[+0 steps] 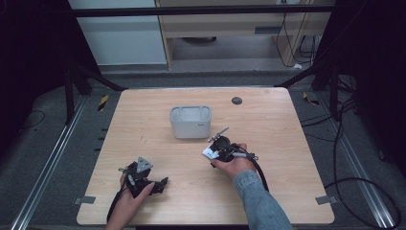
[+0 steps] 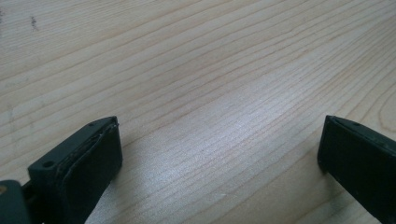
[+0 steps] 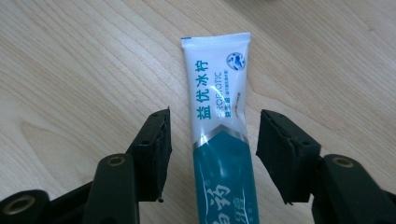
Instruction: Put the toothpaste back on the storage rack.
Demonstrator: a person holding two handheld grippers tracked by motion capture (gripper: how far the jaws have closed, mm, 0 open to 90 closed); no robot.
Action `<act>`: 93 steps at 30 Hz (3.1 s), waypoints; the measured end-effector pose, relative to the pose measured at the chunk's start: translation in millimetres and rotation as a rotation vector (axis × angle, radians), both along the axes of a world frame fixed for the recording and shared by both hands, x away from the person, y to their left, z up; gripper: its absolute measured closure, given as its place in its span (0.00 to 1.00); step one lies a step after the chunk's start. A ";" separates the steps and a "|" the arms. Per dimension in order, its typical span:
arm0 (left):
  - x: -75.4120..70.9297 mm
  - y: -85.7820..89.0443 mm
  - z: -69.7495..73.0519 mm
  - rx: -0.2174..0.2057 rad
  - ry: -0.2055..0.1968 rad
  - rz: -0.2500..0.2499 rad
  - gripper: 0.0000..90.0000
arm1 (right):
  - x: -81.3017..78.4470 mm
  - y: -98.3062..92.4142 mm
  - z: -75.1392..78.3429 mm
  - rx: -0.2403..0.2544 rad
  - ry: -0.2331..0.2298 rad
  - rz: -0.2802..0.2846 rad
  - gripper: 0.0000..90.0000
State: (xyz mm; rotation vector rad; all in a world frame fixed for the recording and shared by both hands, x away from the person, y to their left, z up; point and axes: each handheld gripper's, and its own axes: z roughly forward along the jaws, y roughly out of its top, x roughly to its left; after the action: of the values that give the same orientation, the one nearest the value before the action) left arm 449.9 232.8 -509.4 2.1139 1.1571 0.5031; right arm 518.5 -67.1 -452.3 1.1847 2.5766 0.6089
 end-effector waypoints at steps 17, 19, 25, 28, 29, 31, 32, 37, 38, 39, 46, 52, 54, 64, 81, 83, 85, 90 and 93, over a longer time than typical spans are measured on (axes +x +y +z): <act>0.2 -1.0 -0.1 -0.001 -0.001 -0.007 0.00 | 16.1 6.4 -13.4 -0.032 0.050 -0.008 0.51; 0.2 -1.2 -0.1 0.000 -0.001 -0.009 0.00 | 16.6 5.3 -15.2 -0.033 0.062 -0.017 0.53; 0.3 -1.3 -0.1 0.000 -0.001 -0.012 0.00 | 16.9 1.7 -18.0 -0.033 0.089 -0.017 0.57; 0.3 -1.3 0.0 0.001 -0.001 -0.013 0.00 | 16.0 1.5 -18.4 -0.038 0.091 -0.007 0.60; 0.3 -1.4 -0.1 0.000 -0.001 -0.013 0.00 | 15.9 1.6 -18.3 -0.036 0.094 -0.009 0.60; 0.3 -1.4 -0.1 0.001 -0.001 -0.015 0.00 | 16.2 2.0 -18.4 -0.042 0.096 -0.007 0.61; 0.3 -1.4 -0.1 0.001 -0.001 -0.015 0.00 | 16.2 2.2 -18.5 -0.044 0.098 -0.008 0.61; 0.3 -1.6 -0.1 0.001 -0.001 -0.015 0.00 | 16.9 1.7 -18.8 -0.050 0.098 0.006 0.62; 0.3 -1.6 0.0 0.001 -0.001 -0.015 0.00 | 16.8 1.8 -18.9 -0.044 0.102 0.002 0.62; 0.3 -1.7 -0.1 0.001 -0.001 -0.016 0.00 | 16.9 1.6 -18.8 -0.044 0.103 0.001 0.63; 0.3 -1.7 0.0 0.001 -0.001 -0.016 0.00 | 18.7 -1.0 -18.7 -0.037 0.115 0.005 0.66; 0.4 -2.1 -0.1 0.000 -0.002 -0.017 0.00 | 19.7 -2.4 -18.3 -0.039 0.116 0.002 0.70; 0.4 -1.9 0.0 0.002 0.000 -0.019 0.00 | 19.9 -2.5 -18.2 -0.042 0.116 0.003 0.71; 0.4 -2.1 -0.1 0.000 -0.002 -0.017 0.00 | 21.1 -4.6 -17.1 -0.038 0.131 -0.009 0.78; 0.5 -1.9 0.0 0.003 -0.001 -0.019 0.00 | 16.9 -11.6 -10.0 -0.019 0.117 -0.031 0.89; 0.5 -1.9 0.1 0.003 0.000 -0.019 0.00 | 16.6 -13.6 -9.0 -0.024 0.110 -0.035 0.89; 0.5 -1.9 0.1 0.003 0.000 -0.019 0.00 | 16.3 -15.9 -6.4 -0.018 0.104 -0.042 0.89; 0.4 -2.0 -0.1 0.000 -0.001 -0.018 0.00 | 13.7 -24.2 4.8 -0.013 0.078 -0.056 0.89; 0.3 -2.1 -0.1 0.000 -0.001 -0.019 0.00 | 12.2 -29.8 11.5 -0.006 0.066 -0.066 0.89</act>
State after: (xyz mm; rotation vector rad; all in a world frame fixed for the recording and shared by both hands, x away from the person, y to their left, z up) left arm 450.2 230.7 -509.4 2.1229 1.1352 0.4954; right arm 530.7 -96.9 -440.8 1.3040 2.5792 0.5567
